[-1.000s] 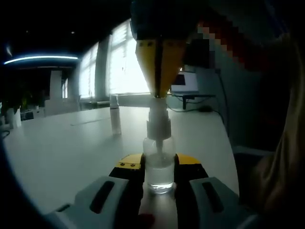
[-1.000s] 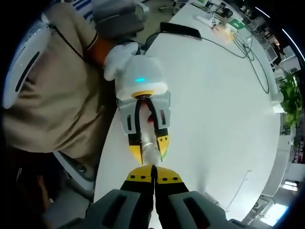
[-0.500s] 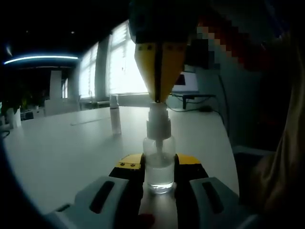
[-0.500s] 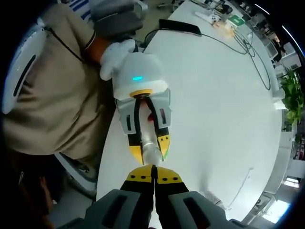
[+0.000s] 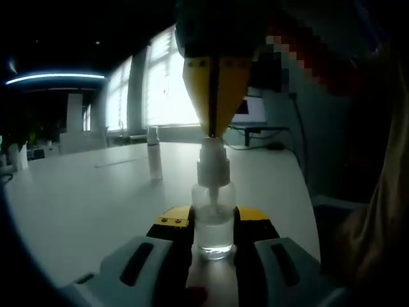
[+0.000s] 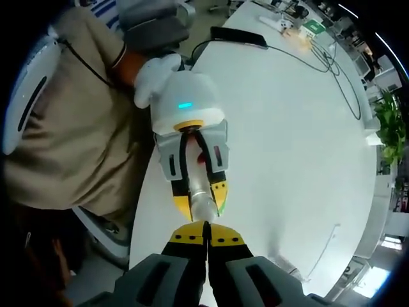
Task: Clamp pump bottle remove cover press pump head put on cover
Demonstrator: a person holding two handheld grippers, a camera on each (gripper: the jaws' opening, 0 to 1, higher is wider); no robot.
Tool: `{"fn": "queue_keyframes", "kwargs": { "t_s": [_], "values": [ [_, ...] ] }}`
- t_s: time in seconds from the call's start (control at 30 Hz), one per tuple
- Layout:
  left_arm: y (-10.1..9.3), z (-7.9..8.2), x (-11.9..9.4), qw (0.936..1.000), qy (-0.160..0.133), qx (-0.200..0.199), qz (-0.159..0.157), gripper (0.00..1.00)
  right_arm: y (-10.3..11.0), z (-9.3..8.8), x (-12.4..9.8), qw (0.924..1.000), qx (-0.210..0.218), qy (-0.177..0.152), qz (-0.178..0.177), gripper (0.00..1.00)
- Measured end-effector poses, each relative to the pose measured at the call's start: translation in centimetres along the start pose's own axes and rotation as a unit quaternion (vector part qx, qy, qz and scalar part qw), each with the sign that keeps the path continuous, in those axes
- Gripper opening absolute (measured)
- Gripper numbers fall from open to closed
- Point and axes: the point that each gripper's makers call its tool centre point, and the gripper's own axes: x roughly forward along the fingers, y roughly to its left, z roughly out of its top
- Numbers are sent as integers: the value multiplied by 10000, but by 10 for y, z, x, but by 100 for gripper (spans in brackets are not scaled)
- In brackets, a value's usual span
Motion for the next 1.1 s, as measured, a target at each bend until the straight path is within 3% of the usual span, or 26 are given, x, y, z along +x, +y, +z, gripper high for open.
{"fn": "queue_keyframes", "kwargs": {
  "t_s": [1.1],
  "values": [
    [0, 0, 0, 10000, 6, 76, 18, 15, -2, 1, -6, 9997, 35, -228, -38, 0]
  ]
}}
